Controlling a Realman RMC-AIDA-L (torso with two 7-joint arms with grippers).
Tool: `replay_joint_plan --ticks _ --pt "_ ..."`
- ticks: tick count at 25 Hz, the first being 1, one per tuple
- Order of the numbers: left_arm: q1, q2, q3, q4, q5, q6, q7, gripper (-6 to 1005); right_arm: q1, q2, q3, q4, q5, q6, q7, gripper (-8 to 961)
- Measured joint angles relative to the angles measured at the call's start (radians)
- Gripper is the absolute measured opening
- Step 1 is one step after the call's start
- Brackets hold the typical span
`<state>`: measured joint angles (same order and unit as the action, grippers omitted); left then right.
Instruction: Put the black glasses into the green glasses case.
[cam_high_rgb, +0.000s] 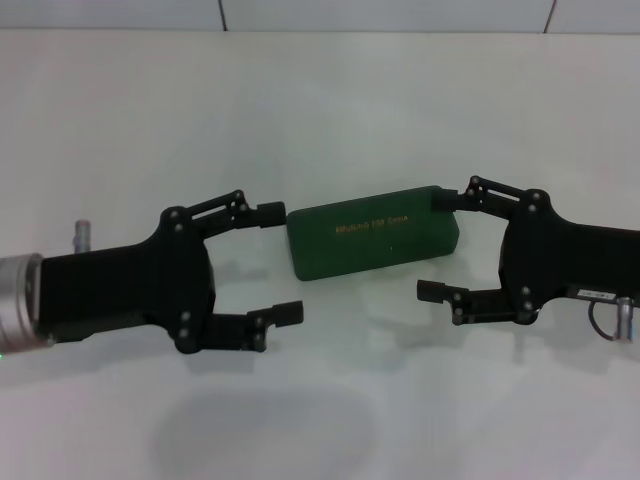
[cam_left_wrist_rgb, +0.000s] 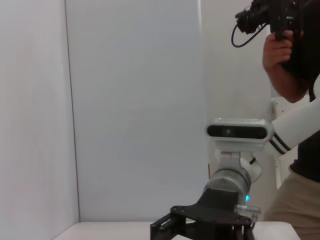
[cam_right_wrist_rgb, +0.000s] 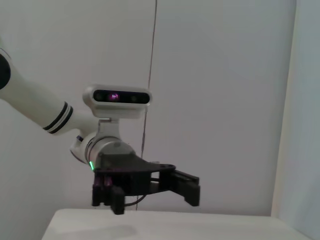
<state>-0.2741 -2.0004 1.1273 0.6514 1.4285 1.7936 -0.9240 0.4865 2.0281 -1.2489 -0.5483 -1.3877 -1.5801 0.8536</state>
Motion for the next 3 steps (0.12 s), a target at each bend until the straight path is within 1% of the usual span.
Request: replay_joint_plan --ticks 3 --pt "0.009 0.000 0.000 0.002 0.000 0.005 0.004 894 0.002 0.000 -0.003 0.009 0.009 0.000 -0.011 888"
